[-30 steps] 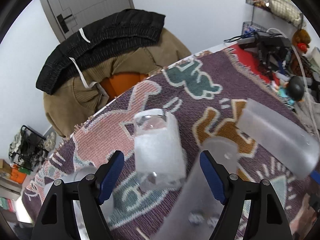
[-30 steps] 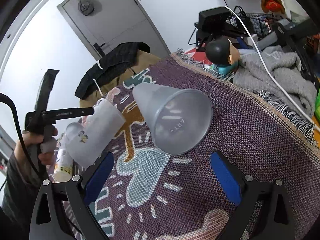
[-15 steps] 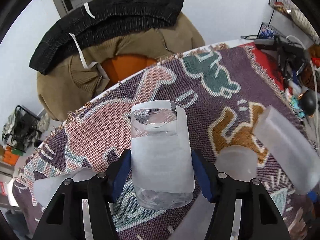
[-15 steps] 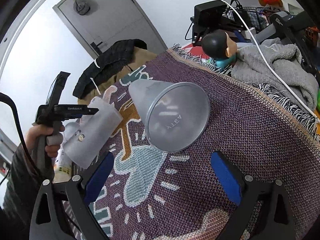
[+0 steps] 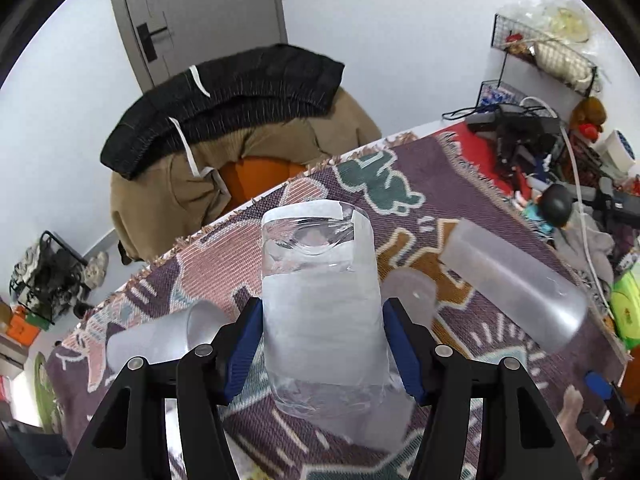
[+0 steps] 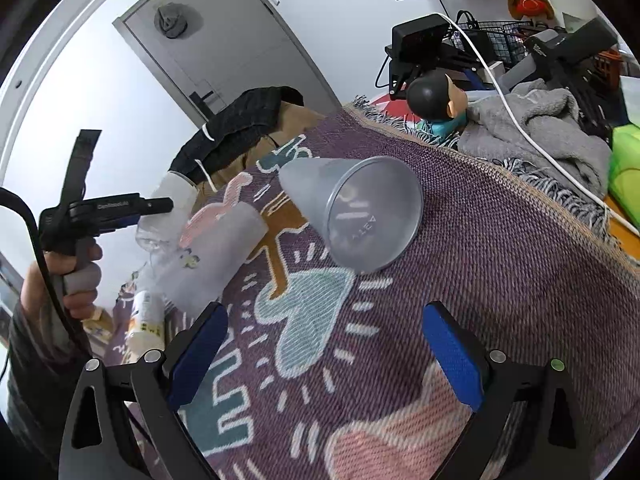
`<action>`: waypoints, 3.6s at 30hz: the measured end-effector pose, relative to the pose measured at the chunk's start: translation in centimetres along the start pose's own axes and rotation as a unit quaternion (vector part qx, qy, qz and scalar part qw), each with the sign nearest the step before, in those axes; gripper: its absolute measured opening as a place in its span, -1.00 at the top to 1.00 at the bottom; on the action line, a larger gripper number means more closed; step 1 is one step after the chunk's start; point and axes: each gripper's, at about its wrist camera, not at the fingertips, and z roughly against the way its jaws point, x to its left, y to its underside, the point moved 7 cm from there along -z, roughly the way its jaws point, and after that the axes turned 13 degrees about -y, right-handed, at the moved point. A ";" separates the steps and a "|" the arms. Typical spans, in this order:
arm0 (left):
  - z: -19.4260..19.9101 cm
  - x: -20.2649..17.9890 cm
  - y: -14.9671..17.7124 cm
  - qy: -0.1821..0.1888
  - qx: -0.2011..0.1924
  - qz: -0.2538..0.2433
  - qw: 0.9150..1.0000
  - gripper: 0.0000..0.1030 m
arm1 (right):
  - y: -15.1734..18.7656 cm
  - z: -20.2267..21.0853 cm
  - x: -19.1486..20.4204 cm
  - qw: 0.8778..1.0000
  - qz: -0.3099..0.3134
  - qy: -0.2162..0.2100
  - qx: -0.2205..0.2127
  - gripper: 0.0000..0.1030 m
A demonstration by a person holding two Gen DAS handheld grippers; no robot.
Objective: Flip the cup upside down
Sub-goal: 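Lift the bottle with the left tool and carry it toward the right tool, then close the right tool on the bottle while the left tool opens and releases it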
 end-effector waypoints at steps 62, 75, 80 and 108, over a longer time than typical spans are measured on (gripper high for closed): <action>6.9 3.6 25.3 0.098 0.055 0.226 0.968 -0.67 | 13.5 0.0 10.4 0.988 0.092 -0.088 0.089 -0.90; 9.9 9.6 29.0 0.106 0.002 0.298 0.949 -0.69 | 17.2 -3.5 15.8 0.975 0.113 -0.120 0.147 -0.90; 11.3 12.2 30.6 0.083 -0.023 0.305 0.948 -0.69 | 17.5 -5.3 17.7 0.975 0.118 -0.113 0.153 -0.90; 13.0 15.8 32.0 0.020 -0.074 0.327 0.942 -0.69 | 15.8 -4.9 17.3 0.978 0.156 -0.063 0.124 -0.27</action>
